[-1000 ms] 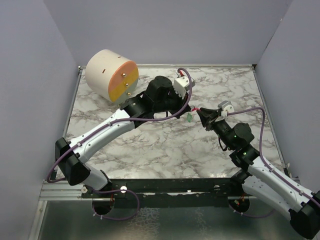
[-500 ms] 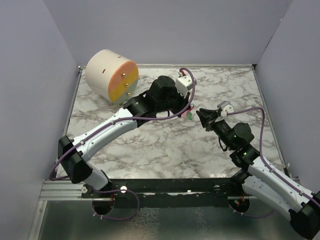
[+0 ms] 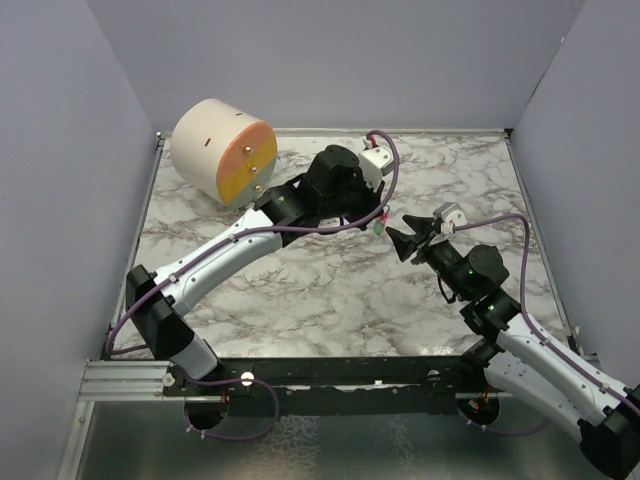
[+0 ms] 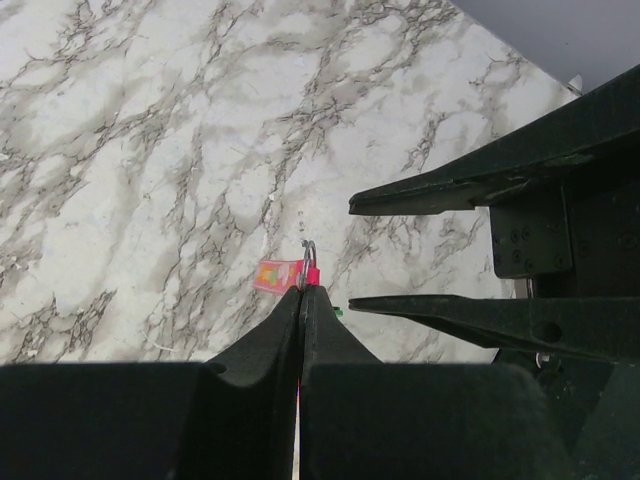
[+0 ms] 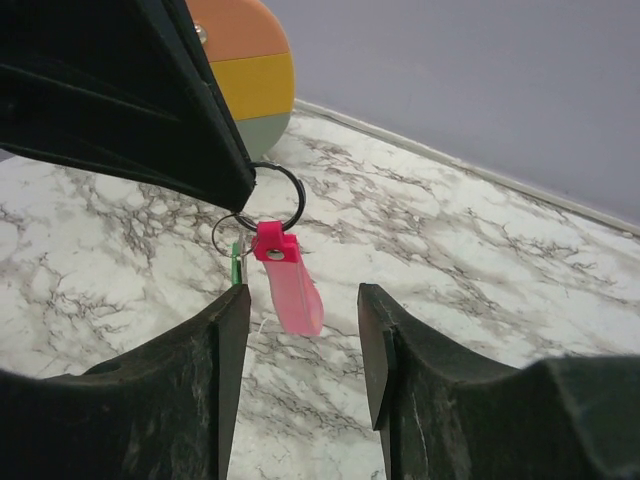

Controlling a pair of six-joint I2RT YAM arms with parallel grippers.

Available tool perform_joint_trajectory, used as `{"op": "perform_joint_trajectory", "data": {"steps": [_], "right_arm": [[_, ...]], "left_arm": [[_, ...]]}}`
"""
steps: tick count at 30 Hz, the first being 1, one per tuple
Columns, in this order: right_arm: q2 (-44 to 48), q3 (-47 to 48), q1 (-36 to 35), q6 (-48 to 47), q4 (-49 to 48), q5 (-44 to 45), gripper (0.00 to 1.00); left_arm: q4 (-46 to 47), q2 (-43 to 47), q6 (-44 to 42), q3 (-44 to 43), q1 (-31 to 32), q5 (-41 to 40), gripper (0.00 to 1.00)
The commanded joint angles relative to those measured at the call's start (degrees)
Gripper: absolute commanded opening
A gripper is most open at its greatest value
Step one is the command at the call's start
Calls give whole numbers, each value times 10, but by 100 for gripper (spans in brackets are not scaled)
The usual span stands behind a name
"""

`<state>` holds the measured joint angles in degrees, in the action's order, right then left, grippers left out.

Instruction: Put the keys on the keyring

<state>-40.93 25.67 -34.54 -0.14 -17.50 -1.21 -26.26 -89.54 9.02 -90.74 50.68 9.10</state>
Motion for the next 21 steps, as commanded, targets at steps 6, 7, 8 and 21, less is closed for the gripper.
{"op": "perform_joint_trajectory", "data": {"steps": [6,7,8,21], "right_arm": [[28,7,-3,-1,-4,-56,48],[27,7,-3,-2,-4,-60,46],[25,8,-3,-2,-3,-61,45],[-21,12,-3,-3,-31,-89,37]], "left_arm": [[-32,-24,-9,-51,5,-28,0],[-33,-25,-9,-54,6,-28,0],[-34,-27,-9,-56,6,-28,0],[-37,-37,-11,-69,21,-27,0]]}}
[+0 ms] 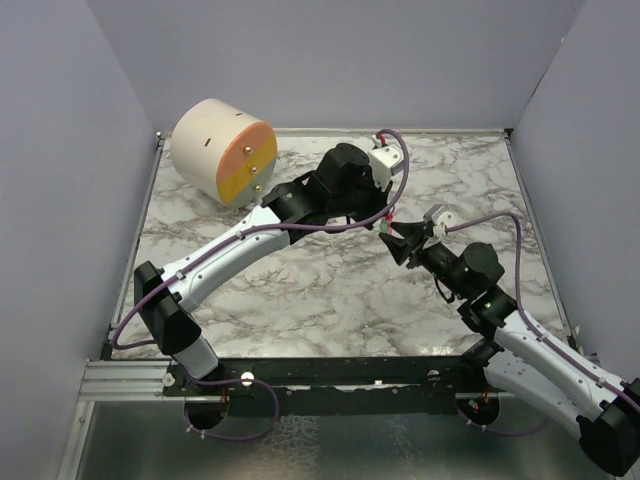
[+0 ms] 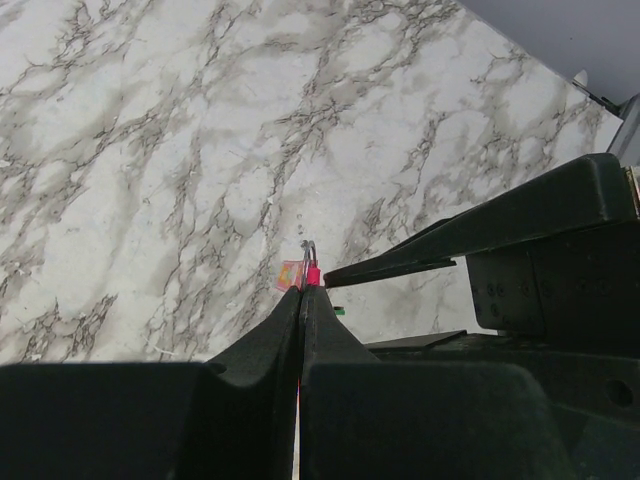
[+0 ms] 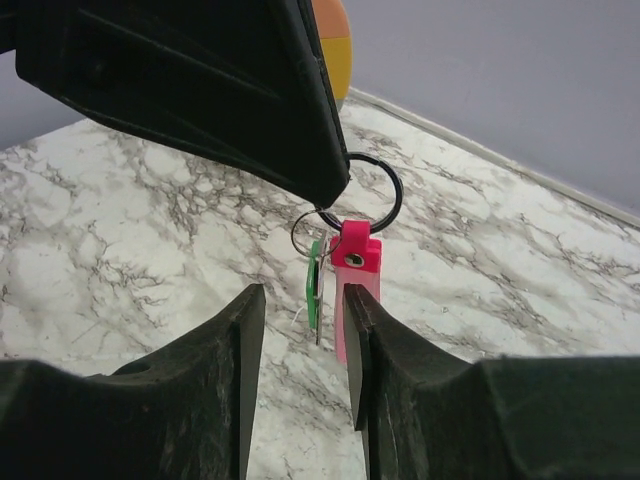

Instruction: Put the keys on the keyring

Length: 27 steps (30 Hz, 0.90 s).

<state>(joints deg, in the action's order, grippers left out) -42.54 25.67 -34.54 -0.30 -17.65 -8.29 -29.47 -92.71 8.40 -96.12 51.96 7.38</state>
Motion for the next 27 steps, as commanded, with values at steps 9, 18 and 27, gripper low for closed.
{"op": "perform_joint_trajectory", "data": {"steps": [9,18,27], "right_arm": [[-8,4,-3,5,-48,-2,23],[4,10,-2,10,-22,48,1],[-7,27,-3,19,15,108,1]], "left_arm": [[-6,-4,-3,-11,24,-10,0],[-30,-10,-14,-28,25,-32,0],[-62,-19,-29,-55,25,-46,0]]}}
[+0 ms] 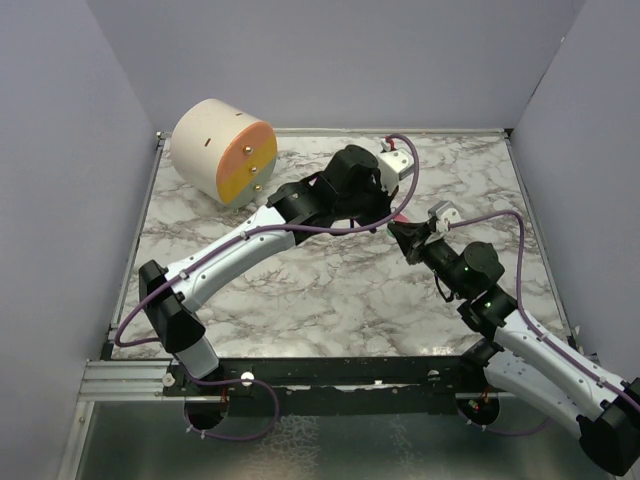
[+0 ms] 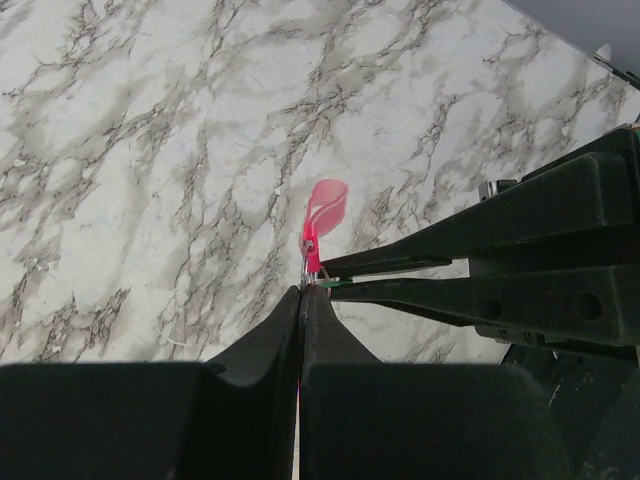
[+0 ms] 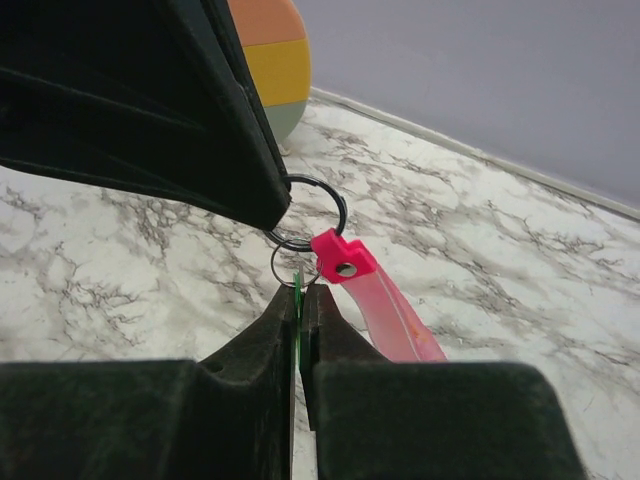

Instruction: Put the keys on the keyring

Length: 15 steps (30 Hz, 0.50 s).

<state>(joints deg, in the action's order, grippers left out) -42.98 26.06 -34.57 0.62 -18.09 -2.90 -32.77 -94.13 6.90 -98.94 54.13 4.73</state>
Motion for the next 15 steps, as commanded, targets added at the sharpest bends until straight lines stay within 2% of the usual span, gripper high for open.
{"op": "perform_joint_trajectory", "data": {"steps": [1,15], "right_arm": [[-3,23,-2,11,22,63,1],[7,22,-2,17,26,94,1]], "left_arm": [[-32,-5,-15,-28,3,-17,0],[-64,-19,-34,-21,5,21,0]]}}
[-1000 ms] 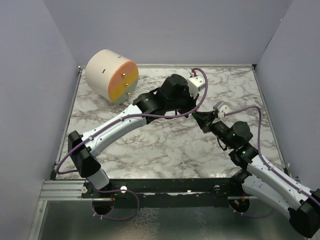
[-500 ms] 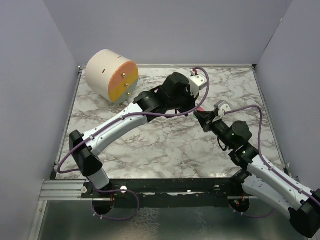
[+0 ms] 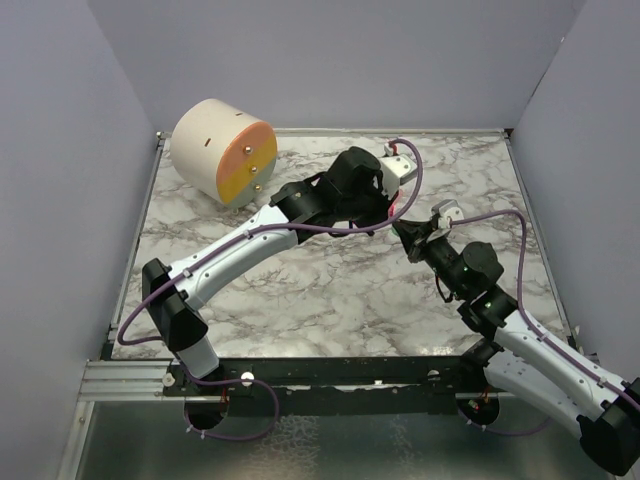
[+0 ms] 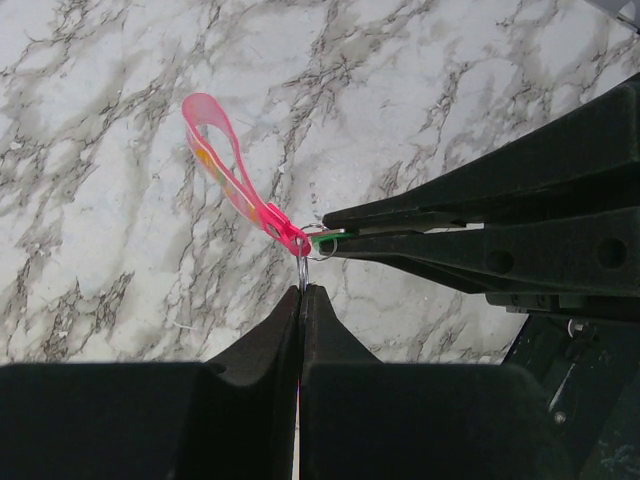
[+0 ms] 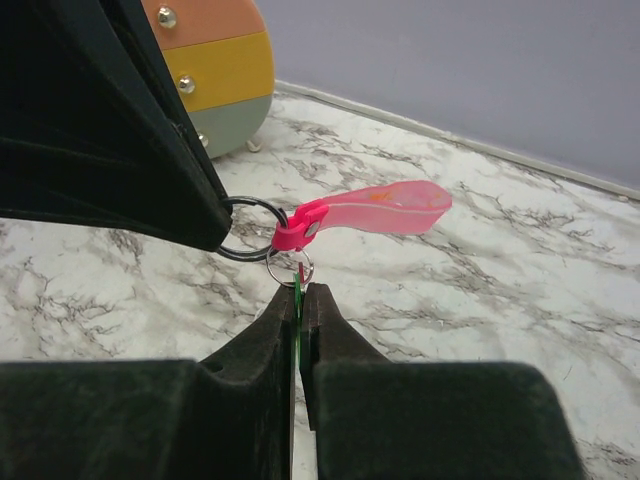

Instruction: Put the keys on the keyring

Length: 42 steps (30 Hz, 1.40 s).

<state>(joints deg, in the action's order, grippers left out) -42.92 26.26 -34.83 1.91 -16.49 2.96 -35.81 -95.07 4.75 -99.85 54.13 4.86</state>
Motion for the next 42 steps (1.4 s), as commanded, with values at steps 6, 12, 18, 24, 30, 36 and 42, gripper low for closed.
{"op": "perform_joint_trajectory", "data": {"steps": [6,12,18,24,30,36,42], "right_arm": [[11,19,0,5,10,33,2],[25,25,0,15,32,83,29],[65,8,0,12,26,102,34],[96,1,0,12,28,113,34],[111,-27,0,-16,-18,38,44],[98,-31,0,-46,-28,-50,50],[74,-24,0,-58,-23,-75,33]], "left_arm": [[-48,-20,-18,-25,8,23,0],[-62,-37,-29,-45,8,13,0],[-96,-45,-68,-77,9,28,0],[-144,-63,-101,-118,8,25,0],[-218,-101,-136,-194,8,25,0],[-295,-136,-170,-261,9,25,0],[-315,-143,-196,-270,8,50,0]]}}
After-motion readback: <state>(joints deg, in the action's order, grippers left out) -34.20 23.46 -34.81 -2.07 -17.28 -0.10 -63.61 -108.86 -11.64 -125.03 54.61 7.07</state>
